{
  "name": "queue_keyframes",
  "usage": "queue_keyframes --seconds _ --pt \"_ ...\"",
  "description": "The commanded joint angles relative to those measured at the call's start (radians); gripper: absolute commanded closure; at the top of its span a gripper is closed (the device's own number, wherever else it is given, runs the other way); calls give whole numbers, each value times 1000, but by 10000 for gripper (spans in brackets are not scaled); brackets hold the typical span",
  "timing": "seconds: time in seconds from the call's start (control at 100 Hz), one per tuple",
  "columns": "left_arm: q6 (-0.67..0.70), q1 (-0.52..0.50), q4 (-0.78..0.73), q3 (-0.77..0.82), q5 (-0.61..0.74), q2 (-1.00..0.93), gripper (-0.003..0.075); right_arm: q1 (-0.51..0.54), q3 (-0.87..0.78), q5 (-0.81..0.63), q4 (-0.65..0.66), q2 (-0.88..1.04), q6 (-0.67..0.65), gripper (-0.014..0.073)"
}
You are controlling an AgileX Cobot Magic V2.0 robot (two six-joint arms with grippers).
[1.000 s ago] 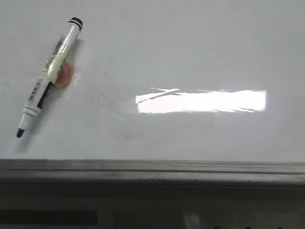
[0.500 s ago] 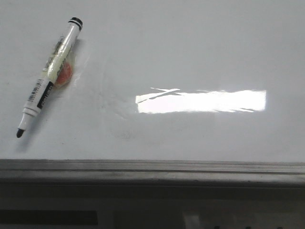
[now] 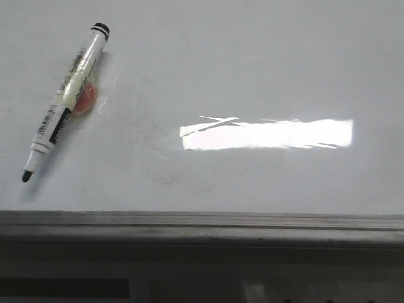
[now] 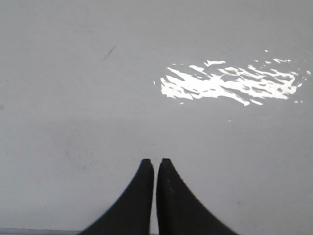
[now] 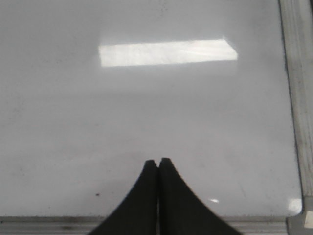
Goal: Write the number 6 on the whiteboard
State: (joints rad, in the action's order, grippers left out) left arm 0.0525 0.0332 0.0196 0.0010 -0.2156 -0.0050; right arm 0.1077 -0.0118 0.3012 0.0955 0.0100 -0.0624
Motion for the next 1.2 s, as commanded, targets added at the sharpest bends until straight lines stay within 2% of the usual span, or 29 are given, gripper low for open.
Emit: queue_keyframes --seconds 0.0,0.2,0.33,0.43,0.74,0.95,1.03,1.09,1.15,1.19 --pt "9 -1 2 23 104 -29 741 5 -14 -151 29 17 2 657" --pt "9 -1 2 23 113 -29 741 5 -14 -410 22 17 2 657" --pt "9 -1 4 23 169 -29 741 5 -14 -458 20 17 2 657" --pt "9 -1 7 13 194 -29 741 5 0 -416 20 15 2 657" --pt "9 -1 53 -116 126 26 741 5 169 -86 -8 -151 2 657" --pt "9 -1 44 -230 54 85 732 5 216 -96 -24 -271 2 657" --pt "9 -1 44 -230 38 108 638 5 216 -96 -24 -282 2 657" --pt "9 -1 44 -218 56 124 508 5 216 -99 -24 -284 2 657" --pt "9 -1 49 -201 111 136 395 5 216 -99 -24 -284 2 657" --pt "9 -1 57 -184 172 144 356 5 216 -99 -24 -284 2 657"
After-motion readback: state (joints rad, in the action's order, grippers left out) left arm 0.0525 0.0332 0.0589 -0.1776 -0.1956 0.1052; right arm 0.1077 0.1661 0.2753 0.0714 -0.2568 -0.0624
